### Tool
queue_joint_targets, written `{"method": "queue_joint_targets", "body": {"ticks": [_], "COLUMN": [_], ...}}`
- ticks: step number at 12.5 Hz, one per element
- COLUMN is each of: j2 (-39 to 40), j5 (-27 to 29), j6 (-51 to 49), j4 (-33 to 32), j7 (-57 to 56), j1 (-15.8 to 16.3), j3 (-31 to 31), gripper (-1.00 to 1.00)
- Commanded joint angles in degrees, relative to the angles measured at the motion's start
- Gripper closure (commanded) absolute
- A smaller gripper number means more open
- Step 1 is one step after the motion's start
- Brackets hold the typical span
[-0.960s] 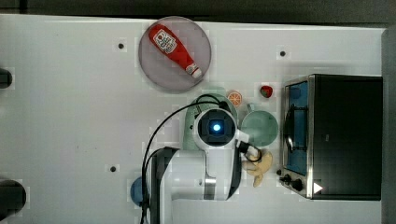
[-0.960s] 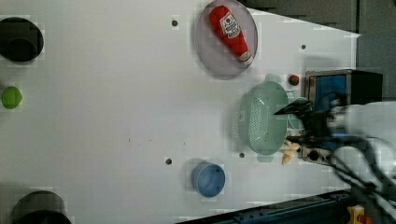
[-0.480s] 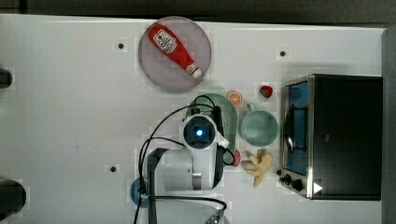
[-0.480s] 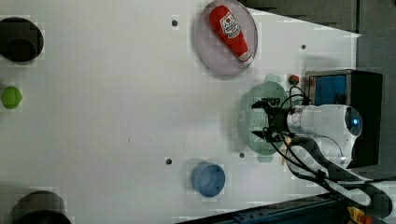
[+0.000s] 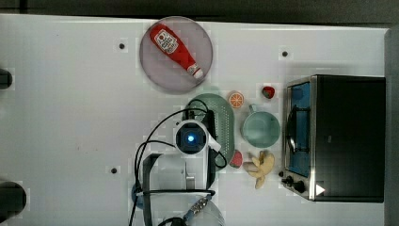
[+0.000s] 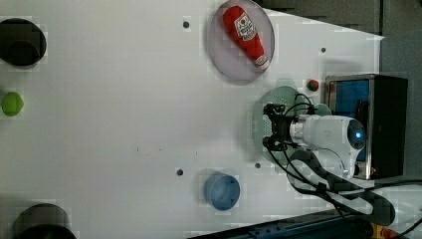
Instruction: Drag strainer right to left.
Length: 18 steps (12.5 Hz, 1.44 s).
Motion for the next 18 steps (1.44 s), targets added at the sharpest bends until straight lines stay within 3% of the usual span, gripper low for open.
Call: {"method": "queue_joint_targets", "body": {"ticks": [1, 11, 18], "j2": [0.89, -0.24, -0.31], "j5": [-0.58, -0.49, -0.46], "j6": [-0.97, -9.05, -11.88], "j4": [1.12, 4.39, 6.33], "j7": [3.83, 5.42, 19.36], "j1": [1.47, 7.7, 14.17], "j3": [0.51, 0.51, 0.81], "gripper": [-1.0, -1.0, -1.0]}}
